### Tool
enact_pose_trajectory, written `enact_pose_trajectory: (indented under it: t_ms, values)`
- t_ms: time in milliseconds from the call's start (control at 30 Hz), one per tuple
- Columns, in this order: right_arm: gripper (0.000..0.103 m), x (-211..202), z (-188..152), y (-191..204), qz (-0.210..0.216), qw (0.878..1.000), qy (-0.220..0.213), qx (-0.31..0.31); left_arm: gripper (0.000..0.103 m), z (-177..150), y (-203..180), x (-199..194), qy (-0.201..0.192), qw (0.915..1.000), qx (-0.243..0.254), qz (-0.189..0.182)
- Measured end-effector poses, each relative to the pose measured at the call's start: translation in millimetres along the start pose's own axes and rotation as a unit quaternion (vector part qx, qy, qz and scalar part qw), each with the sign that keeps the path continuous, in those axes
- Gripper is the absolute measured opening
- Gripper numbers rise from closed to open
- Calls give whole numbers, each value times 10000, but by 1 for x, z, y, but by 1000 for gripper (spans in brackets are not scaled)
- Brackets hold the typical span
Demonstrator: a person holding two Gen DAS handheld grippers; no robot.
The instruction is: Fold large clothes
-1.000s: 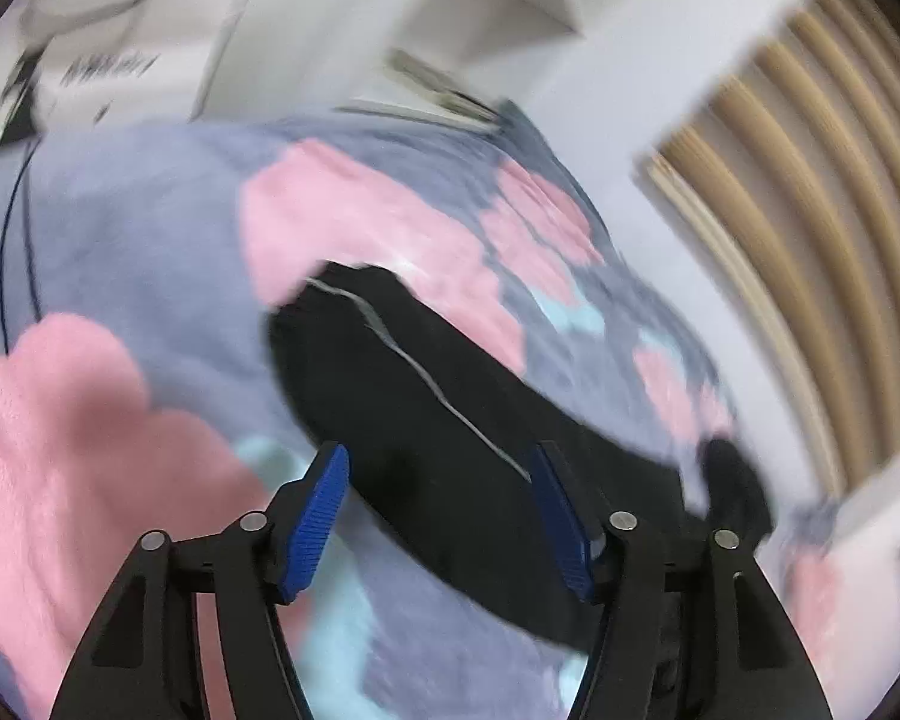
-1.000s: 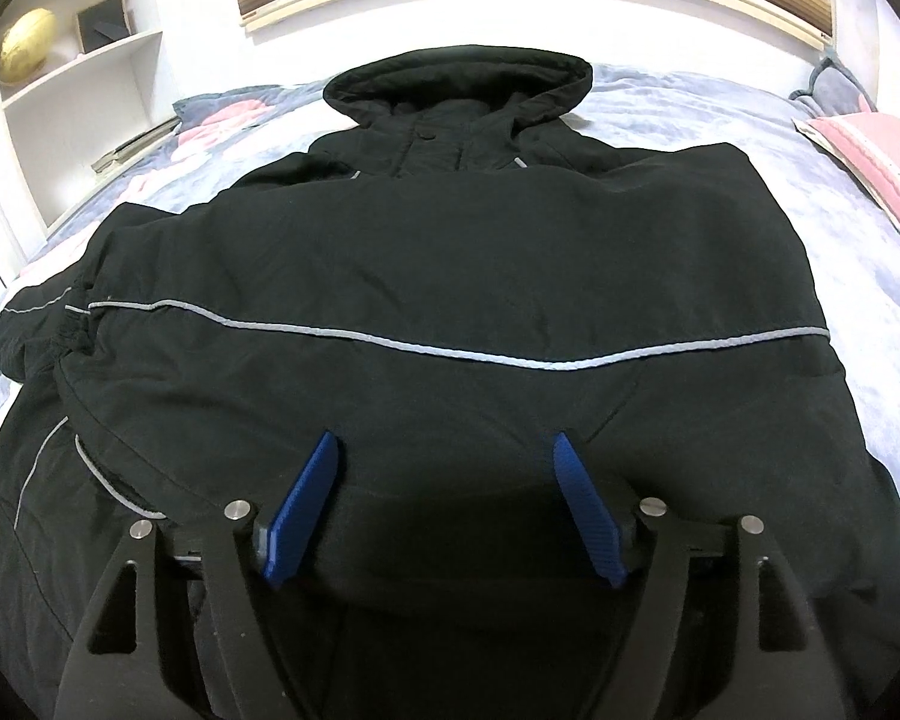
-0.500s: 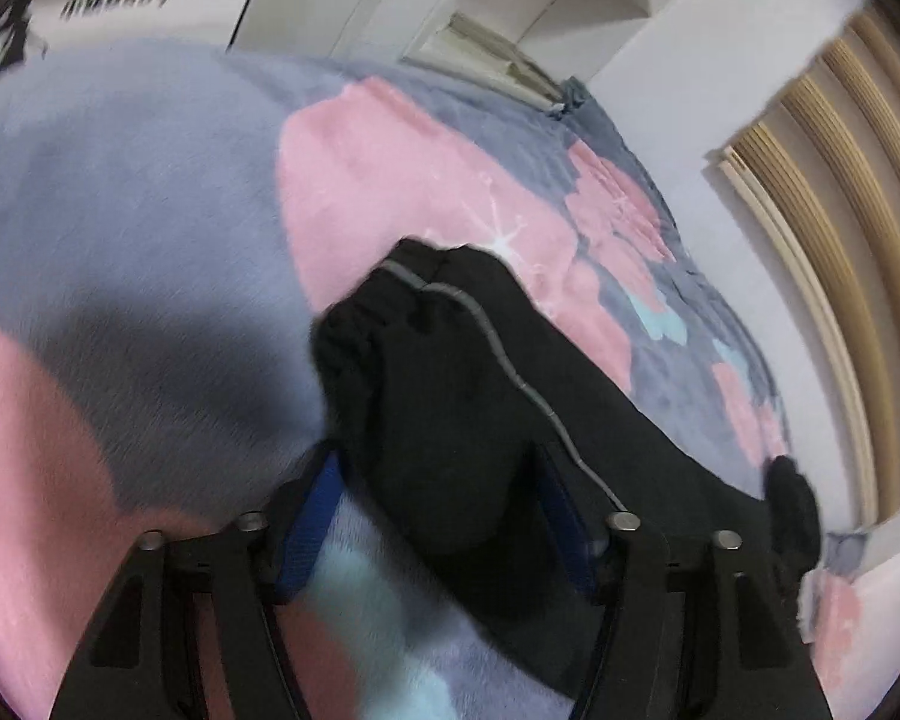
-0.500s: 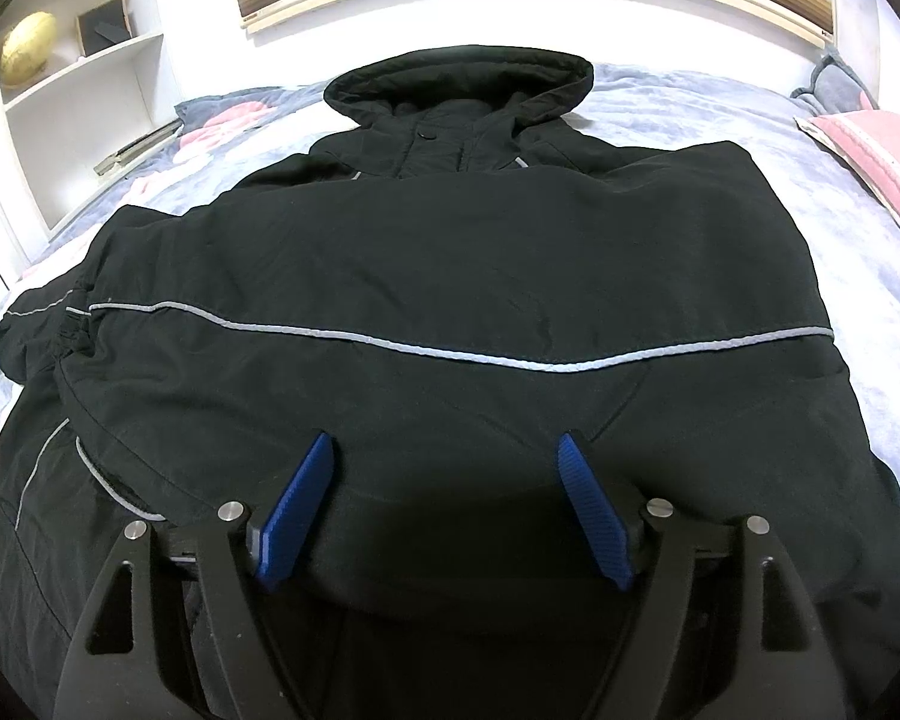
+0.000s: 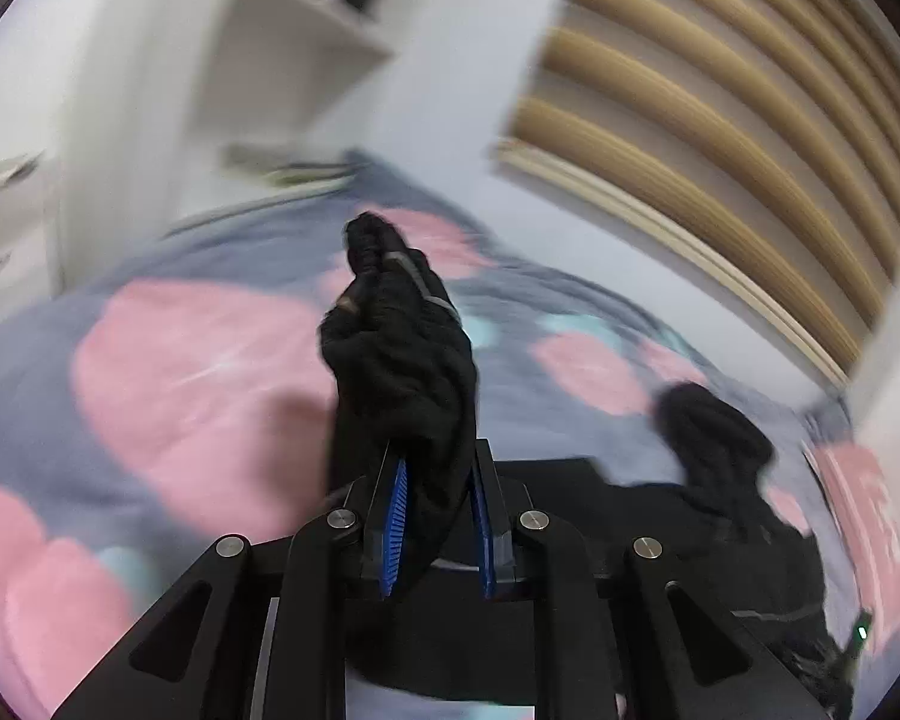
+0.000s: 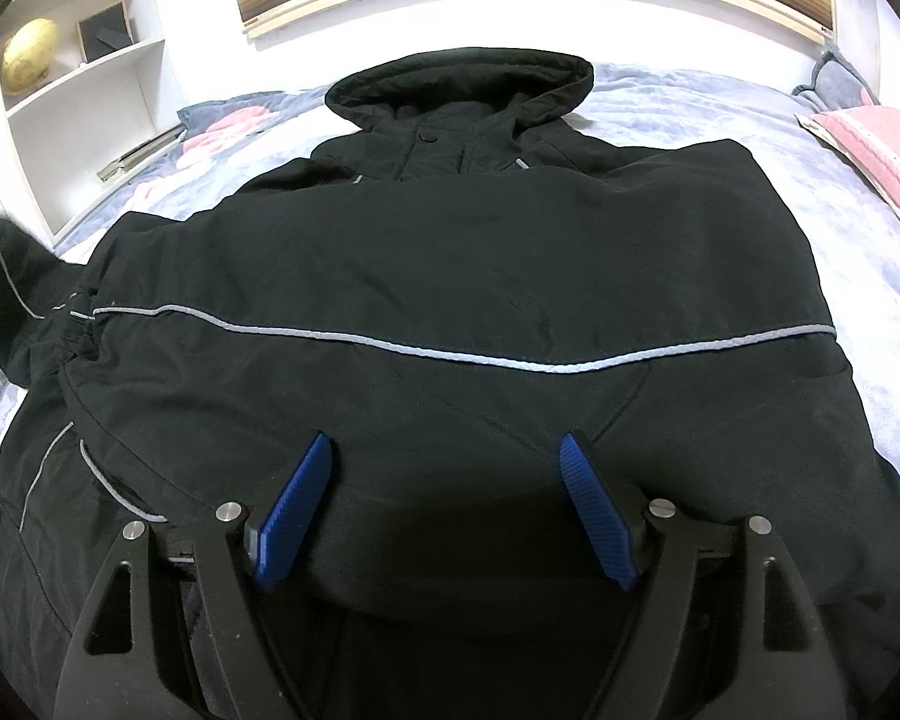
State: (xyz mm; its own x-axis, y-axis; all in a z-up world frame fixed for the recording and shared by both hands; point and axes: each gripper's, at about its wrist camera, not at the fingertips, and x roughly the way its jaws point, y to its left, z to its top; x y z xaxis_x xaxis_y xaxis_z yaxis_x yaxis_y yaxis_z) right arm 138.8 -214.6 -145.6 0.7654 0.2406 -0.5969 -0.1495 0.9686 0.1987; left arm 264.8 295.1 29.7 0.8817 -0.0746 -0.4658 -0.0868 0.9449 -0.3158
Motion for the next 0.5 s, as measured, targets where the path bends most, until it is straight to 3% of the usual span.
enact_pose_trajectory:
  t_ms: [233,333,500]
  values:
    - [80,-1,-1,-1,33,10000,-39,29,20,-12,-155,11,251,9893,1122,-899]
    - [80,-1,-1,-2,64,10000,-55,50,19,-30,-218,25,513,9788,1464,-1341]
    - [80,-3,-3,-2,103,9999,-84,81,19,-73,-291,47,970,9614,1850,-1790]
